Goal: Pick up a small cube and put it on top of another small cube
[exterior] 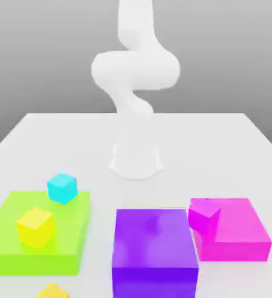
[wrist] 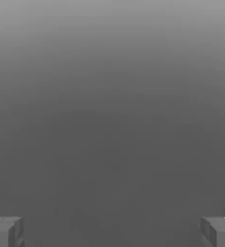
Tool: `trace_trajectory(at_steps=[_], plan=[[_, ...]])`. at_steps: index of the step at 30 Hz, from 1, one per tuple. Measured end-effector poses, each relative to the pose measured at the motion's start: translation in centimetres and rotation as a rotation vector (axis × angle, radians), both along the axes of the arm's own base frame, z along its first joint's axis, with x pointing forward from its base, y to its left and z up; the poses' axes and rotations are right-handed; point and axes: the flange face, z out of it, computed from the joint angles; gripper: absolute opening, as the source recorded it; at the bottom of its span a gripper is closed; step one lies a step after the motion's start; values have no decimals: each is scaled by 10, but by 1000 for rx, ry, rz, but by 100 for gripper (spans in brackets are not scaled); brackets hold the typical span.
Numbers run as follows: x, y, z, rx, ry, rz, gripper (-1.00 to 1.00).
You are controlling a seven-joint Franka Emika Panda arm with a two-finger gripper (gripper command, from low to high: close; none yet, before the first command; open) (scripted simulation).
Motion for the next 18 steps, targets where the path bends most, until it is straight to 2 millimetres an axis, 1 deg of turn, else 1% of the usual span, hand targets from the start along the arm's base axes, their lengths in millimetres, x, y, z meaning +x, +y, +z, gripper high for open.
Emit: trace_trajectory(at_steps=[4, 9, 14, 18], plan=[[49, -17, -51, 29, 100, -59, 0], [99, -40, -121, 63, 219, -133, 0], [135, -66, -200, 97, 337, -211, 0], [153, -89, -268, 124, 431, -280, 0]])
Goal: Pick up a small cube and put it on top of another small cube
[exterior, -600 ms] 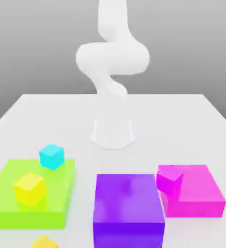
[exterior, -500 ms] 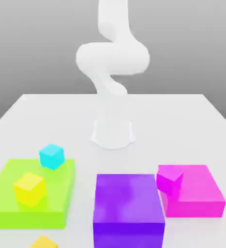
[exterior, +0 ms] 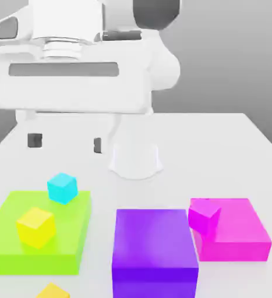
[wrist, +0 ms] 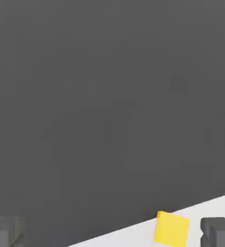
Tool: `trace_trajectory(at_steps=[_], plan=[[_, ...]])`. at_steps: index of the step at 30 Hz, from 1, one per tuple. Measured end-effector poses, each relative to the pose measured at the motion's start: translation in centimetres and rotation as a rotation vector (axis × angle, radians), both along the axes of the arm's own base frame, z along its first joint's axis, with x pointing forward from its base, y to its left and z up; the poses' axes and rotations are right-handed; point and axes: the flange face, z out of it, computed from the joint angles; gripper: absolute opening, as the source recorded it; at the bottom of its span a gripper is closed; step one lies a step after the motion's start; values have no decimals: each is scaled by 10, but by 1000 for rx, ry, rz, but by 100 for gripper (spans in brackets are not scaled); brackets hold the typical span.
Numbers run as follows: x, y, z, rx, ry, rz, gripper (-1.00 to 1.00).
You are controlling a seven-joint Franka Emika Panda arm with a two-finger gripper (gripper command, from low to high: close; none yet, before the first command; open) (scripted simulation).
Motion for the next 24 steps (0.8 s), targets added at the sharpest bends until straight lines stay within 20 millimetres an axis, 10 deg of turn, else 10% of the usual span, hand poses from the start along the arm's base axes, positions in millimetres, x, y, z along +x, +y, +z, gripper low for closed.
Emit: trace_trajectory(at_steps=[16, 17, 24], plan=[[-4, -57, -277, 71, 290, -198, 0], [-5, -57, -285, 72, 290, -198, -100], [-5, -57, -283, 72, 290, -199, -100]])
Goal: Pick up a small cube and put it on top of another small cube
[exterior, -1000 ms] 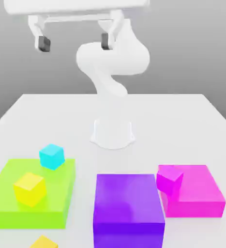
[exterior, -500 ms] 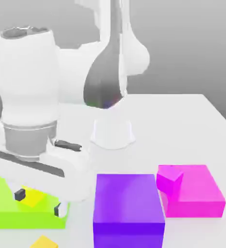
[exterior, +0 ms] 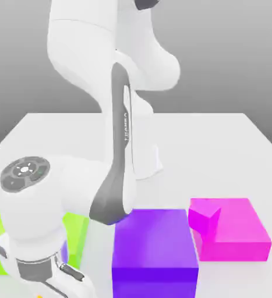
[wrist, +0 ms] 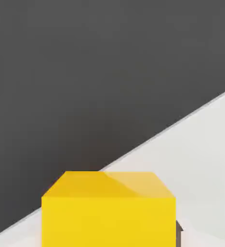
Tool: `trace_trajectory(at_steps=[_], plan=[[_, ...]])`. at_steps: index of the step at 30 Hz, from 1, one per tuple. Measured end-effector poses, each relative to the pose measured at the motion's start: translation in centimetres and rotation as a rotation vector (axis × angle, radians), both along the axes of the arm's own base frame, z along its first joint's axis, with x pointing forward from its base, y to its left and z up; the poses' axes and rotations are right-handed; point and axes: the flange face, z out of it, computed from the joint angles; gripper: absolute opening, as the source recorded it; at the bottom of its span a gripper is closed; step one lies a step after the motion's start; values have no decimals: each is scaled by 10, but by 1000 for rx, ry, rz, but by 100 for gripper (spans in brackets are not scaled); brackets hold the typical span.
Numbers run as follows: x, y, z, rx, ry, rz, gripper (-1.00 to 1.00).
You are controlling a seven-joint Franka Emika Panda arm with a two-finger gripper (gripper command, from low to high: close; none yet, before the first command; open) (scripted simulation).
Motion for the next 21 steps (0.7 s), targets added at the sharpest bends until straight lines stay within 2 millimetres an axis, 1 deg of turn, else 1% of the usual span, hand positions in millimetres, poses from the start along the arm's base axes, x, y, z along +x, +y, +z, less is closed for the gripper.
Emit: trace_trajectory(at_steps=[2, 4, 5, 8, 10, 12, 14, 16, 17, 21], plan=[[1, 0, 23, 0, 0, 0, -100], [0, 1, 50, 1, 0, 2, -100], [-1, 13, 62, 4, -1, 31, -100], [-9, 69, 90, 18, -5, 176, -100], [-19, 108, 107, 25, -6, 282, -100], [-33, 146, 122, 30, -7, 389, -100], [-52, 192, 135, 32, -7, 523, -100], [-74, 227, 147, 31, -6, 638, -100], [-86, 242, 153, 30, -6, 692, -100], [-134, 281, 170, 18, -3, 881, -100]])
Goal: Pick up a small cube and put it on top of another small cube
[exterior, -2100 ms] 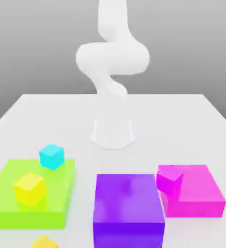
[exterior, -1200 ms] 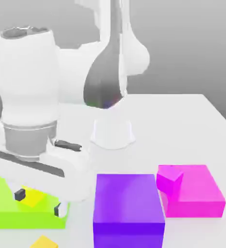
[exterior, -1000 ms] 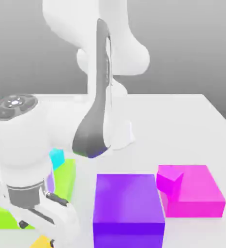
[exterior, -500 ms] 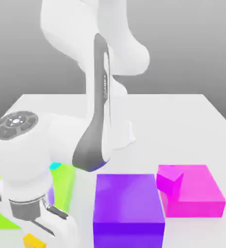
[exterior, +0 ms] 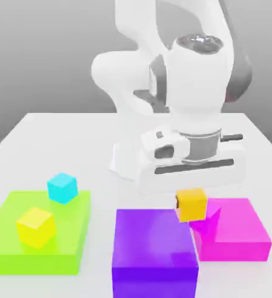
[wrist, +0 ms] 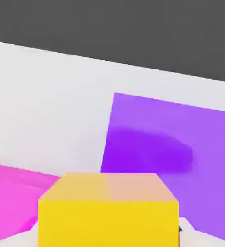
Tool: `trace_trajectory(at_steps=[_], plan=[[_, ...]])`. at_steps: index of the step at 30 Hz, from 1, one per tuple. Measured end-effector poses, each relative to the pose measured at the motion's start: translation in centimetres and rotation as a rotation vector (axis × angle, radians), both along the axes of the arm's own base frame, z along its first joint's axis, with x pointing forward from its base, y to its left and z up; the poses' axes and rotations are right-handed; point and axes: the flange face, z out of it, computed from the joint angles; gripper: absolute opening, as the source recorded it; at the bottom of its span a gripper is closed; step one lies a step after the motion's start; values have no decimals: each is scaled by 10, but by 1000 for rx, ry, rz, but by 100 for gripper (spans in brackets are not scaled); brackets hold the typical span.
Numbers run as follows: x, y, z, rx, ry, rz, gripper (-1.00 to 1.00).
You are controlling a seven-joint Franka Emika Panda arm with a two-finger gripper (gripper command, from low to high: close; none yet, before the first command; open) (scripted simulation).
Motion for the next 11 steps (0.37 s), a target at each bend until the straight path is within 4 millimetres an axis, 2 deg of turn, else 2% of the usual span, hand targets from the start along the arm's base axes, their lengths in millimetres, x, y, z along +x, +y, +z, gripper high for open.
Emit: trace_trajectory(at_steps=[2, 3, 7, 8, 11], plan=[[-26, 19, 5, -9, -3, 101, -100], [-32, 23, -1, -13, -4, 125, -100], [-38, 27, -44, -18, -5, 148, -100], [-38, 27, -53, -17, -5, 149, 100], [-38, 27, -53, -17, -5, 149, 100]])
